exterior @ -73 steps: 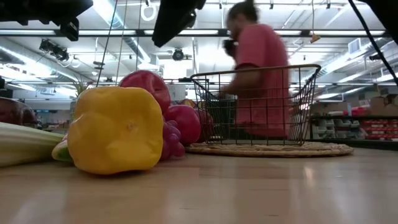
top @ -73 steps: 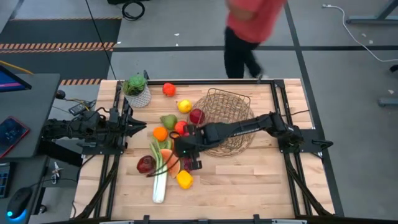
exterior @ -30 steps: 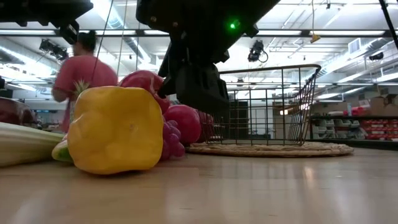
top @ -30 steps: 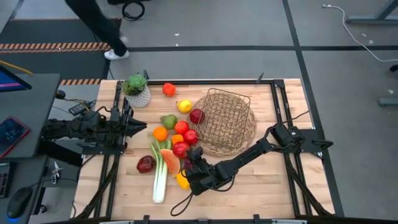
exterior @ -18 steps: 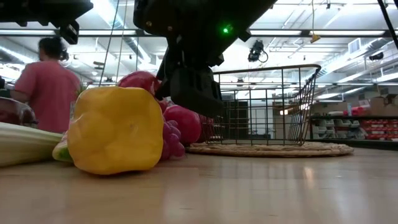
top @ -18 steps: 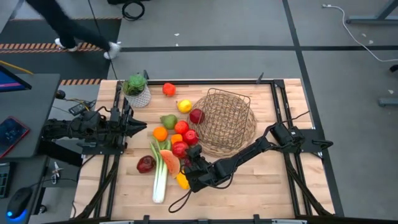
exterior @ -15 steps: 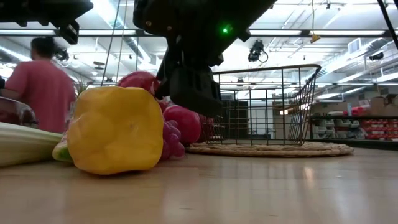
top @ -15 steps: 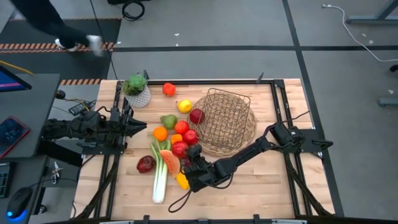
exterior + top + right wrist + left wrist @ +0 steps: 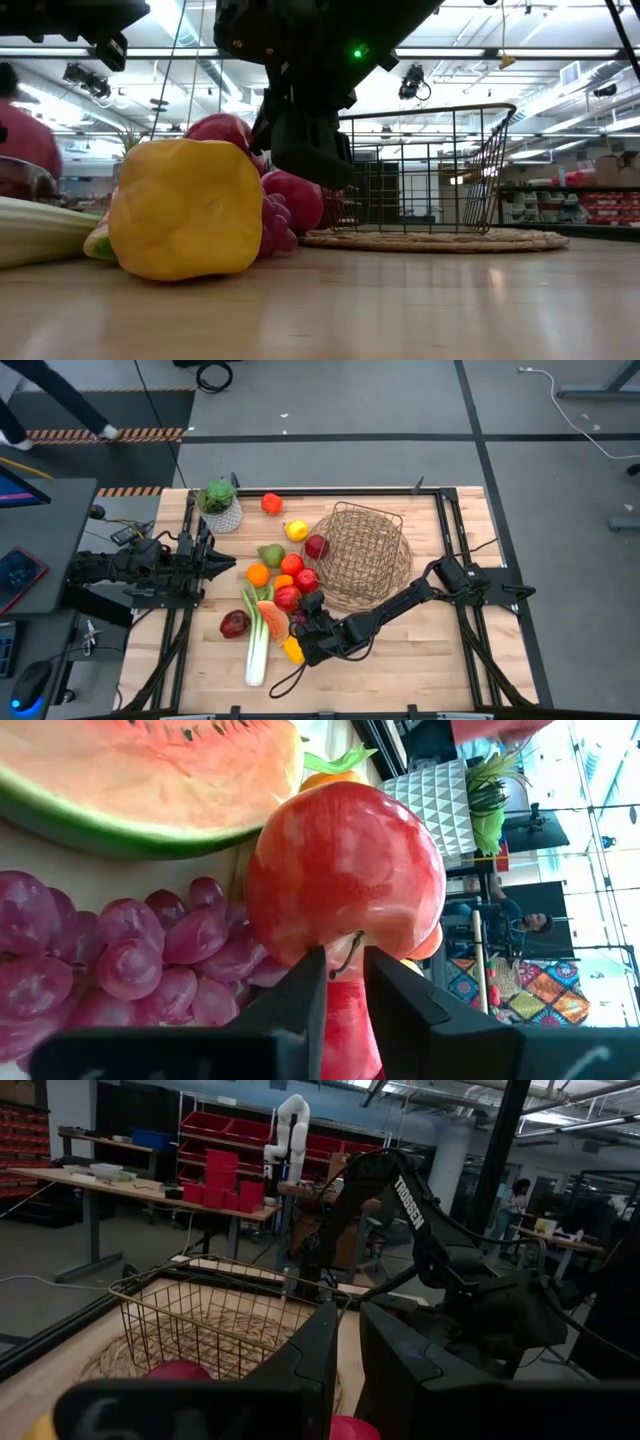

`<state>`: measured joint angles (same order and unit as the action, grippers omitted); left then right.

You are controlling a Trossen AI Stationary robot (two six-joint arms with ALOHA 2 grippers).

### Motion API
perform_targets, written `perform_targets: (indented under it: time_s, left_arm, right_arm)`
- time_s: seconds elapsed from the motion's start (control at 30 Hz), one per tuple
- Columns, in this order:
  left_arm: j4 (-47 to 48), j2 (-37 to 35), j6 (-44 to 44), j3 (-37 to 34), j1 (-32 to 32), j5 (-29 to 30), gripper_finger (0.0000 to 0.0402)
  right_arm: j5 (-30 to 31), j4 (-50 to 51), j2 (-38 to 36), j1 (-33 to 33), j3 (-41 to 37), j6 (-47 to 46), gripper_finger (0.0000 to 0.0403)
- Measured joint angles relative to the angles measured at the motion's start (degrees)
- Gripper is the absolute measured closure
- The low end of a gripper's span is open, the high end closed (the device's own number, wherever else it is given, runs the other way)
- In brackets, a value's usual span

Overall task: Build produce basket
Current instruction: Put the red apple into the gold wire basket

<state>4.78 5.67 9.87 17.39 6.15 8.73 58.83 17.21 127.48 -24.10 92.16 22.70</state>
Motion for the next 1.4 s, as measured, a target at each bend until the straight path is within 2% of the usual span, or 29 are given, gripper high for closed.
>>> perform_targets:
  time_s: [0.47, 0.97, 1.3, 1.4]
  left_arm:
    - [0.0, 0.0, 0.0, 0.0, 0.0, 0.0, 0.0349]
    - [0.0, 0.0, 0.0, 0.0, 0.0, 0.0, 0.0349]
    - [0.1, 0.0, 0.0, 0.0, 0.0, 0.0, 0.0349]
    - [0.3, 0.0, 0.0, 0.0, 0.0, 0.0, 0.0349]
  right_arm:
    - [-1.9, 0.0, 0.0, 0.8, 0.0, 0.0, 0.0396]
    - [3.1, -0.3, 0.0, 0.7, 0.1, 4.8, 0.04]
    - [3.0, 0.9, -0.1, 0.8, 2.4, 7.4, 0.0401]
    - [2.9, 1.0, -0.1, 0.9, 2.4, 7.4, 0.0388]
